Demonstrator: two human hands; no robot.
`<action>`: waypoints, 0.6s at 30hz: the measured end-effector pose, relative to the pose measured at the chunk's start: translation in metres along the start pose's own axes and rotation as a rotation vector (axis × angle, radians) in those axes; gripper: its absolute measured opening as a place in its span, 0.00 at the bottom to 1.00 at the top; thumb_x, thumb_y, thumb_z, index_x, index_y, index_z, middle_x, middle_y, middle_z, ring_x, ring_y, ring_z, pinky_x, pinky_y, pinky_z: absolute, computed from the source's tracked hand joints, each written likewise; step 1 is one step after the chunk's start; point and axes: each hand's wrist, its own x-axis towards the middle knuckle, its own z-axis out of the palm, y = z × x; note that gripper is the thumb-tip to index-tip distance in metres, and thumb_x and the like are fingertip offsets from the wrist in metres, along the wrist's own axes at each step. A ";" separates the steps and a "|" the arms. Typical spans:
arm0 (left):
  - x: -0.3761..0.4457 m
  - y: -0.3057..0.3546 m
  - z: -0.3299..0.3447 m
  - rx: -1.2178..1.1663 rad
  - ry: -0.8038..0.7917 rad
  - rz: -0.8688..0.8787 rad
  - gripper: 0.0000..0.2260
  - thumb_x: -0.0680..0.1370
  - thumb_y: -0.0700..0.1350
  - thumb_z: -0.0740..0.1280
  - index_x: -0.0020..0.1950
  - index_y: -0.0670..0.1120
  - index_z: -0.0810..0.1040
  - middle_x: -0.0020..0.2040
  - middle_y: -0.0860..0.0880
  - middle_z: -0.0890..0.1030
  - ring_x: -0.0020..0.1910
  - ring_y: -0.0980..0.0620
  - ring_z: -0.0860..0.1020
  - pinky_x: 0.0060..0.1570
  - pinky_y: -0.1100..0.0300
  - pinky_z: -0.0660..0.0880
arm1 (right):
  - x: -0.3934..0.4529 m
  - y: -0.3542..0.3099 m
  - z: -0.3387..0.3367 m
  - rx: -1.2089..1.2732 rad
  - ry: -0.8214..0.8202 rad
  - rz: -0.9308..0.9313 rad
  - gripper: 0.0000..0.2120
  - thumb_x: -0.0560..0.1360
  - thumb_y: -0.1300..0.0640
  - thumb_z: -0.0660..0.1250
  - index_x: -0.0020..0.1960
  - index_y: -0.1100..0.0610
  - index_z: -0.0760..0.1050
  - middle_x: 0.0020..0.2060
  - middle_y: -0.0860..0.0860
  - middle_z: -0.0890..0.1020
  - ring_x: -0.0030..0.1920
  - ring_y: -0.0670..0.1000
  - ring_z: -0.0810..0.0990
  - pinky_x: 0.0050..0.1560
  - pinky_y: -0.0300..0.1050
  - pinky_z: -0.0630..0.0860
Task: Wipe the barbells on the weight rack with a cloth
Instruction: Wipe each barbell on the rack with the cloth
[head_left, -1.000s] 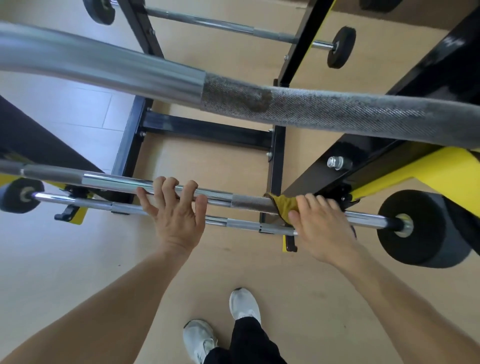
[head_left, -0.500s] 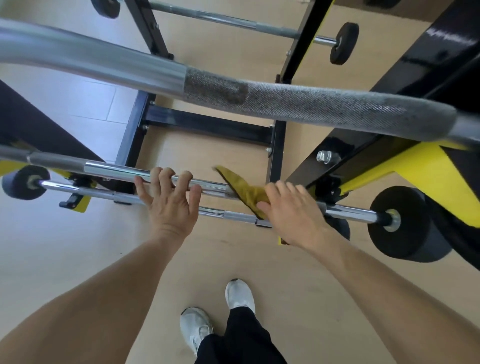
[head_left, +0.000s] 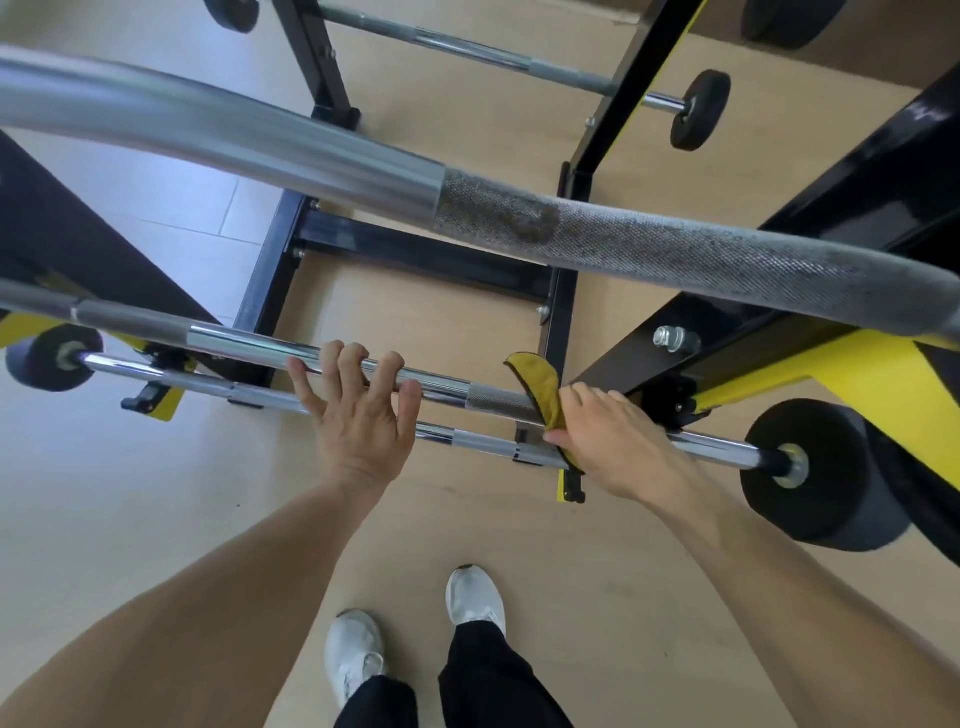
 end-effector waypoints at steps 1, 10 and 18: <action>0.000 0.000 0.001 0.002 -0.007 0.002 0.16 0.82 0.54 0.48 0.58 0.51 0.72 0.61 0.45 0.67 0.72 0.41 0.61 0.74 0.33 0.41 | 0.000 -0.001 0.000 0.003 -0.003 -0.010 0.15 0.82 0.42 0.56 0.55 0.54 0.66 0.47 0.47 0.70 0.51 0.51 0.75 0.55 0.47 0.70; -0.001 -0.001 -0.005 -0.027 -0.020 0.023 0.18 0.83 0.55 0.48 0.61 0.51 0.73 0.64 0.45 0.68 0.73 0.41 0.62 0.75 0.35 0.40 | 0.038 -0.055 -0.009 0.138 0.092 -0.038 0.17 0.83 0.40 0.51 0.54 0.54 0.67 0.48 0.49 0.74 0.47 0.54 0.78 0.48 0.55 0.76; -0.005 -0.055 -0.035 -0.487 0.047 0.201 0.17 0.80 0.41 0.62 0.69 0.45 0.72 0.70 0.49 0.71 0.73 0.52 0.65 0.77 0.51 0.56 | 0.083 -0.148 -0.013 0.309 0.217 -0.059 0.20 0.84 0.41 0.46 0.60 0.51 0.71 0.55 0.48 0.76 0.51 0.50 0.75 0.54 0.52 0.71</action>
